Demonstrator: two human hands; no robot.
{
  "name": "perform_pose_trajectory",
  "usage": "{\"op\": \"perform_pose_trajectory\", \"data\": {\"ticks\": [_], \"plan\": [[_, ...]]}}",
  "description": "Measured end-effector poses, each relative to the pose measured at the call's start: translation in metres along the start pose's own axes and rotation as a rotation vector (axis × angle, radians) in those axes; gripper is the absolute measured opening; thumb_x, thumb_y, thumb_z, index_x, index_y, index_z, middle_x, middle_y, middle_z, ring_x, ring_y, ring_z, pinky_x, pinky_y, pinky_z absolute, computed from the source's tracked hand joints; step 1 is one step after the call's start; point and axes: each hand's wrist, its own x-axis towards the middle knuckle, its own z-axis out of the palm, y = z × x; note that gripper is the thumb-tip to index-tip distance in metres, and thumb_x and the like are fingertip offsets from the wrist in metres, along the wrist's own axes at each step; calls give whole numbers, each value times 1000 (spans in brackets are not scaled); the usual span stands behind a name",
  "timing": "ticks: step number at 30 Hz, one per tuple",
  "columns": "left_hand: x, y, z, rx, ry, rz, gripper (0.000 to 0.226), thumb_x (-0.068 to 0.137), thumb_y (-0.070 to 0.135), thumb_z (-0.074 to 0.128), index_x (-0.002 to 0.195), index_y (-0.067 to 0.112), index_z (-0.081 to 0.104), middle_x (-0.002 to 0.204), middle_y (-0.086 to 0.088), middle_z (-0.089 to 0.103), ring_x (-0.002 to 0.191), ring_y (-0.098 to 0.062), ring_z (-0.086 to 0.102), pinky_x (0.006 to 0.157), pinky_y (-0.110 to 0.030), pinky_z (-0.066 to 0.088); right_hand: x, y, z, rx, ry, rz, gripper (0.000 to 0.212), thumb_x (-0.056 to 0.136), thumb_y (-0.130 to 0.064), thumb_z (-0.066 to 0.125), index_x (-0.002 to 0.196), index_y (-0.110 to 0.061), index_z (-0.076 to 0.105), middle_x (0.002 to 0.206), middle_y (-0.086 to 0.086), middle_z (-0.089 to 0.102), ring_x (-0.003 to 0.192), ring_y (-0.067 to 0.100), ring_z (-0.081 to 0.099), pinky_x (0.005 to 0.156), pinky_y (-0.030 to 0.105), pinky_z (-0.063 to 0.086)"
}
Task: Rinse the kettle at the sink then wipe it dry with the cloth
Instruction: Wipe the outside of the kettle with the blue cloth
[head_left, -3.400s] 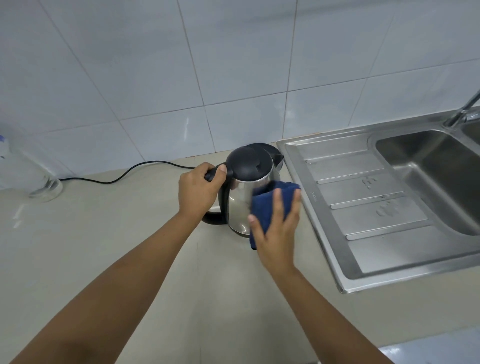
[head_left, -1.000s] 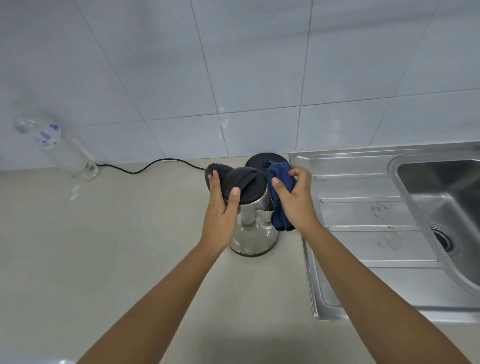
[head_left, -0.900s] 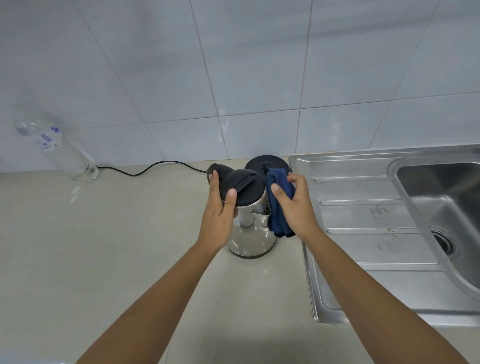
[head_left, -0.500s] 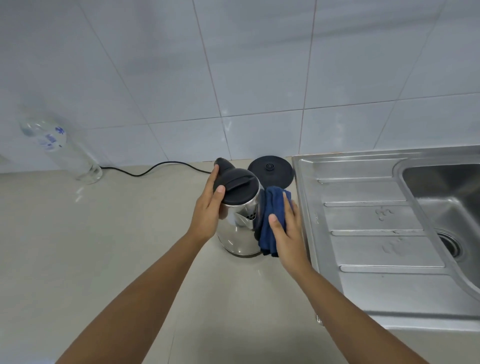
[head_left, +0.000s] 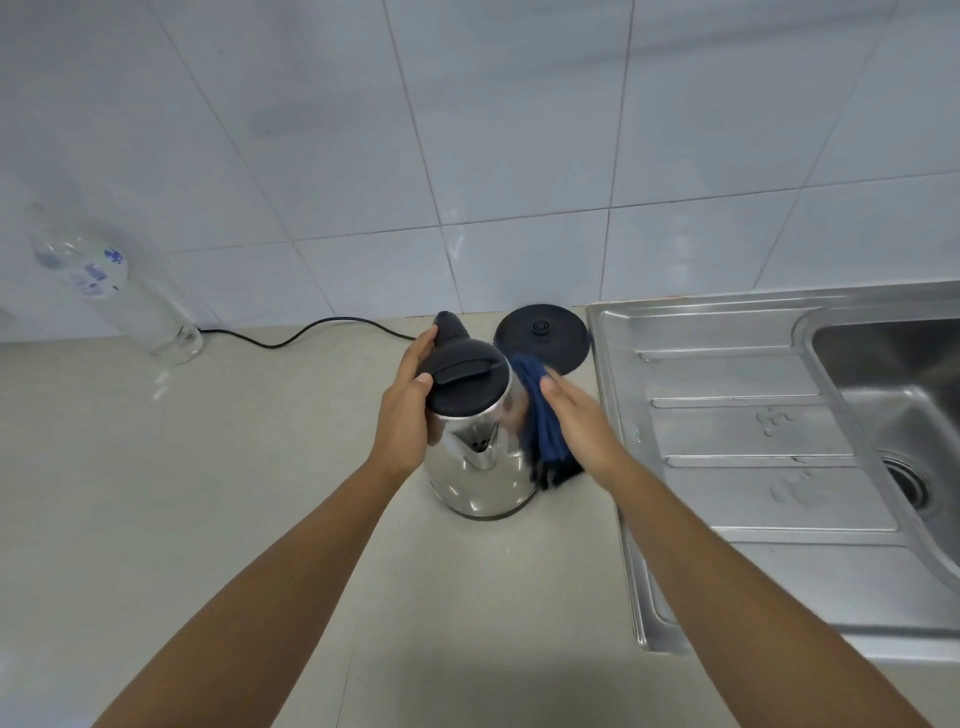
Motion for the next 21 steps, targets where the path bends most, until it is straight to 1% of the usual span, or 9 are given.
{"op": "perform_pose_trajectory", "data": {"ticks": [2, 4, 7, 8, 11, 12, 14, 17, 21], "plan": [[-1, 1, -3, 23, -4, -20, 61, 81, 28, 33, 137, 45, 50, 120, 20, 66, 78, -10, 61, 48, -21, 41, -18, 29, 5, 21, 51, 35, 29, 107, -25, 42, 118, -46, 58, 113, -26, 67, 106, -9, 63, 83, 4, 45], [-4, 5, -5, 106, -4, 0, 61, 83, 27, 31, 138, 48, 49, 111, 21, 68, 60, -9, 55, 41, -21, 37, -25, 44, 10, 32, 98, 61, 30, 108, -24, 41, 125, -41, 58, 125, -10, 66, 111, -5, 62, 90, 10, 48], [-11, 5, -8, 201, 28, 96, 52, 93, 28, 31, 135, 55, 45, 93, 24, 69, 60, -1, 56, 52, -19, 46, -20, 38, 14, 6, 159, 31, 39, 108, -29, 40, 144, -22, 52, 146, 5, 49, 133, 15, 49, 114, 34, 40], [-15, 1, -8, 223, 41, 120, 47, 96, 33, 32, 136, 56, 42, 84, 18, 69, 59, -1, 55, 55, -18, 46, -20, 31, 16, -1, 189, -20, 40, 107, -31, 40, 146, -25, 49, 151, 3, 43, 138, 14, 44, 116, 33, 36], [-25, -9, -5, 225, 70, 118, 49, 97, 55, 29, 143, 41, 41, 64, 3, 59, 51, -4, 50, 55, -15, 44, -25, 5, 27, -82, 218, -253, 36, 105, -41, 39, 139, -53, 42, 159, -13, 26, 139, -11, 28, 109, 9, 28], [-25, -11, -3, 215, 79, 114, 54, 96, 58, 29, 143, 36, 45, 62, 2, 58, 50, -4, 49, 54, -15, 43, -27, 0, 30, -152, 223, -337, 38, 104, -44, 39, 139, -57, 39, 158, -17, 22, 139, -16, 23, 106, 3, 25], [-24, -10, -2, 202, 90, 120, 55, 96, 59, 28, 139, 32, 50, 64, 0, 59, 51, -4, 49, 51, -17, 43, -29, -1, 35, -274, 266, -460, 42, 104, -45, 38, 144, -56, 33, 159, -16, 18, 143, -14, 16, 107, 1, 21], [-24, -9, -1, 203, 101, 120, 49, 97, 57, 27, 133, 37, 54, 67, 6, 60, 53, -4, 50, 49, -19, 43, -41, 21, 39, -331, 323, -488, 48, 104, -46, 36, 149, -55, 23, 164, -5, 13, 149, 1, 18, 116, 20, 28], [-25, -10, 2, 213, 121, 110, 45, 97, 56, 25, 127, 42, 55, 56, 9, 56, 46, -4, 44, 44, -19, 40, -70, 53, 51, -353, 318, -437, 51, 103, -53, 31, 148, -63, 12, 164, -10, 3, 152, 19, 17, 119, 43, 31]]}}
